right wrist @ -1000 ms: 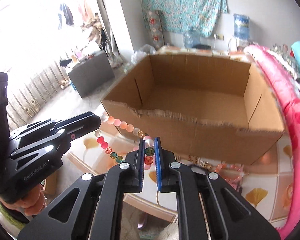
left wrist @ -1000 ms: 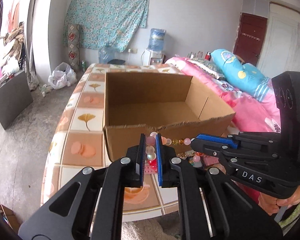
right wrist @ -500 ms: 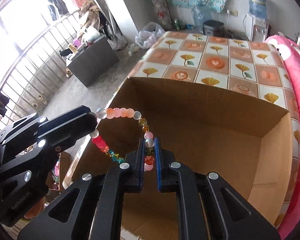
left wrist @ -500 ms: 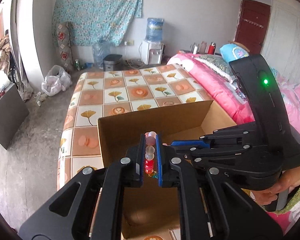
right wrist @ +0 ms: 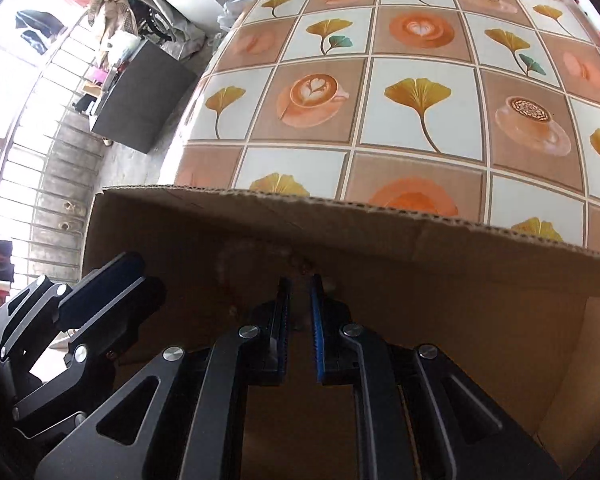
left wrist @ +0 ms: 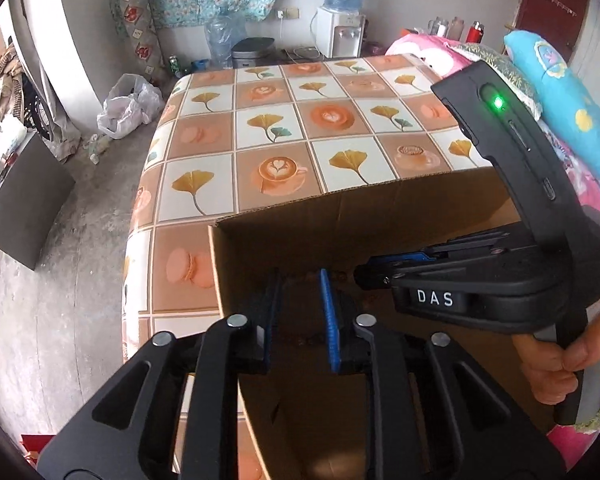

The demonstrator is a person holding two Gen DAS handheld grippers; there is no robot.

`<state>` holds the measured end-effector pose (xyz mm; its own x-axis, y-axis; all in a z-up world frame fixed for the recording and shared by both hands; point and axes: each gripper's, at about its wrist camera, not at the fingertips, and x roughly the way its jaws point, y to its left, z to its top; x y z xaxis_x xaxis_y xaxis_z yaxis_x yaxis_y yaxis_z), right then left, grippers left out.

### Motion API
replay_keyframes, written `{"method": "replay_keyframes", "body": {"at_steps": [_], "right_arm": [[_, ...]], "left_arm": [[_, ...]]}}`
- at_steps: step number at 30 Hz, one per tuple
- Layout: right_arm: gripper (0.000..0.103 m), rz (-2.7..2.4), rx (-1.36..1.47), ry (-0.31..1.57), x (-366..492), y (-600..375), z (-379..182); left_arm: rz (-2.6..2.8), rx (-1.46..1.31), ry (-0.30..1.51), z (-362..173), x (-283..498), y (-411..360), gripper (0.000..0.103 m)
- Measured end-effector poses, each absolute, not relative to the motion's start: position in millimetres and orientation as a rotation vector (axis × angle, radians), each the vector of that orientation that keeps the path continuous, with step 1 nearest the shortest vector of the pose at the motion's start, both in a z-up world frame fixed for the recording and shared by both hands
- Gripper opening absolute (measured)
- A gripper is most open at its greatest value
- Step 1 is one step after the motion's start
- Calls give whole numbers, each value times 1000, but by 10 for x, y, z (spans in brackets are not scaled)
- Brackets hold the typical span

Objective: Organize jewelry
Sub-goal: 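Lift the bracelet with the left gripper and release it into the box, then move the right gripper to the smartwatch face and close on it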

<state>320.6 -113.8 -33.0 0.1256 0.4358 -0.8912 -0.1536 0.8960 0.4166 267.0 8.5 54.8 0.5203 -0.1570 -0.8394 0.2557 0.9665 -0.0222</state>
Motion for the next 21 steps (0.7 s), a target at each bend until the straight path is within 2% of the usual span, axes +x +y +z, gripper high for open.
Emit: {"method": "replay_keyframes", "body": {"at_steps": [2,6,7,8,10,13,16,21], "right_arm": [[11,439,258,1336,3156,-1201,-192],[11,467,246,1201,2873,-1337,318],[15,483,240,1147,2728,-1393,509],[18,494,238,1091,2573,-1460,680],[34,518,231,963,2185,-1615,1004],[49,531,217,811,1533,-1893,1329],[55,536,217,731,974,-2138,1433],[63,535,216,743,295,-2287,1038]], "left_arm": [[-245,78,943,689,2532,165,32],[-243,50,821,1042,2084,324,53],[-245,40,787,1132,1920,376,63],[-251,30,751,1207,1759,426,68],[-251,13,689,1302,1387,532,83],[-230,3,676,1215,910,643,86],[-193,13,730,946,592,660,89],[-176,-56,874,264,337,535,90]]}}
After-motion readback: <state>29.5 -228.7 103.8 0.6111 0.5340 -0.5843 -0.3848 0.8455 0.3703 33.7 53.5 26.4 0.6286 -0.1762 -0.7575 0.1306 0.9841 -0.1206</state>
